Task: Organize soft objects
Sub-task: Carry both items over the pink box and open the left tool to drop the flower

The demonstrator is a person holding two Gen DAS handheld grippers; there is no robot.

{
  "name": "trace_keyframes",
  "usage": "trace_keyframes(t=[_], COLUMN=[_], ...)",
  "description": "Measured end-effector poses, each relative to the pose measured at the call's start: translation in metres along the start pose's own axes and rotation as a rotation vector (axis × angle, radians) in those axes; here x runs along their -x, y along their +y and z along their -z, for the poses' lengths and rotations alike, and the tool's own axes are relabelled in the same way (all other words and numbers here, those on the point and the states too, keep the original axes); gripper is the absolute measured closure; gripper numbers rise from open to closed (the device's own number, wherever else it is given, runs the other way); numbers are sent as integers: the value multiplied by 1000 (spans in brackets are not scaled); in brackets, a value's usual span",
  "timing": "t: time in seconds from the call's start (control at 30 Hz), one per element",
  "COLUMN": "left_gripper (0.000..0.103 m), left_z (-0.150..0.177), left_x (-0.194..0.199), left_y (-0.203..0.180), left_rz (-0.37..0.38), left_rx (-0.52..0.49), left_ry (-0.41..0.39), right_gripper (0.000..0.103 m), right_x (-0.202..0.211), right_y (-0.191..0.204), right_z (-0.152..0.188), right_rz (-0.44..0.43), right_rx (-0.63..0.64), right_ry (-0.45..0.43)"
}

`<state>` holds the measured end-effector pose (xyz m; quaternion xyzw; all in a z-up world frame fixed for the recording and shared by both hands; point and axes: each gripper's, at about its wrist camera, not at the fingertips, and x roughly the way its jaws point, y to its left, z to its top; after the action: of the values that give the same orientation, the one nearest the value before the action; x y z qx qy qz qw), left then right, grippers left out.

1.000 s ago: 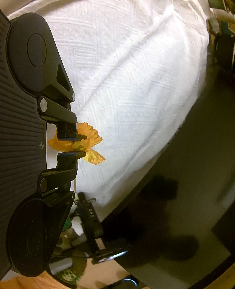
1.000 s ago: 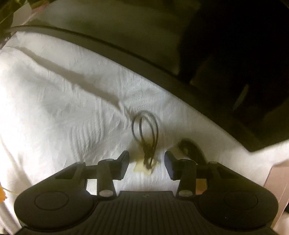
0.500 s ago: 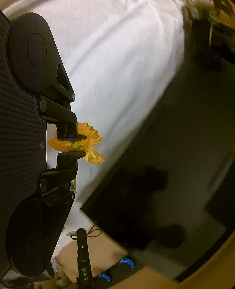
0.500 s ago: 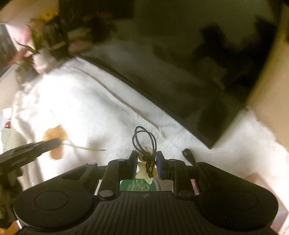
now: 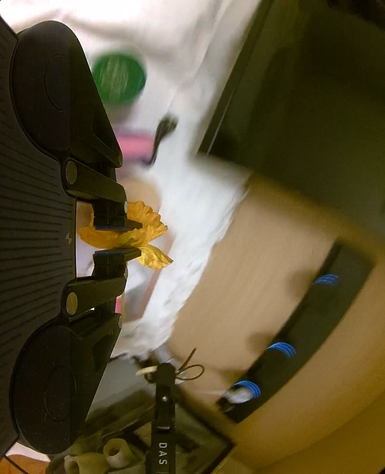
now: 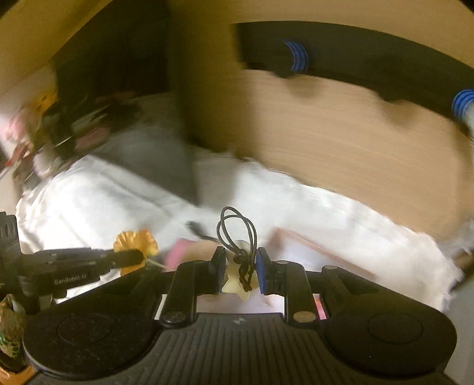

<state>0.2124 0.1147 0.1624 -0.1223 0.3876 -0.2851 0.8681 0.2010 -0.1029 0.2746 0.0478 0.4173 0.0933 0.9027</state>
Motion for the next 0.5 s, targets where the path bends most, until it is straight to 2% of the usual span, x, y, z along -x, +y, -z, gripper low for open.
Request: trace_keyframes(t=[0.13,0.23,0.33,0.4,0.43,0.5], left_gripper=[89,89,89,88,84,84], left_z=[13,25,33,38,40,42], left_x=[-44,-74,-113,-133,-136,-138], left_y=[-35,-48,-50,-48,-46,-44], left_rz=[28,-15,-31,16,45,14], left_rx=[-57,-123,-135,-145,-154,-192], left_ry=[110,173,253,318,338,348], right_gripper=[82,82,82,82,82,82], right_x=[1,-3,-28,-50,-61,-89], right_y=[-47,-81,-96,-101,-103,-109], right_z=[21,39,57,69,73,83], right_rz=[19,9,-10,-30,-42,-51], right_rx=[-87,-139,-169,-199,-215,-244], right_ry=[13,41,90,132,157,217])
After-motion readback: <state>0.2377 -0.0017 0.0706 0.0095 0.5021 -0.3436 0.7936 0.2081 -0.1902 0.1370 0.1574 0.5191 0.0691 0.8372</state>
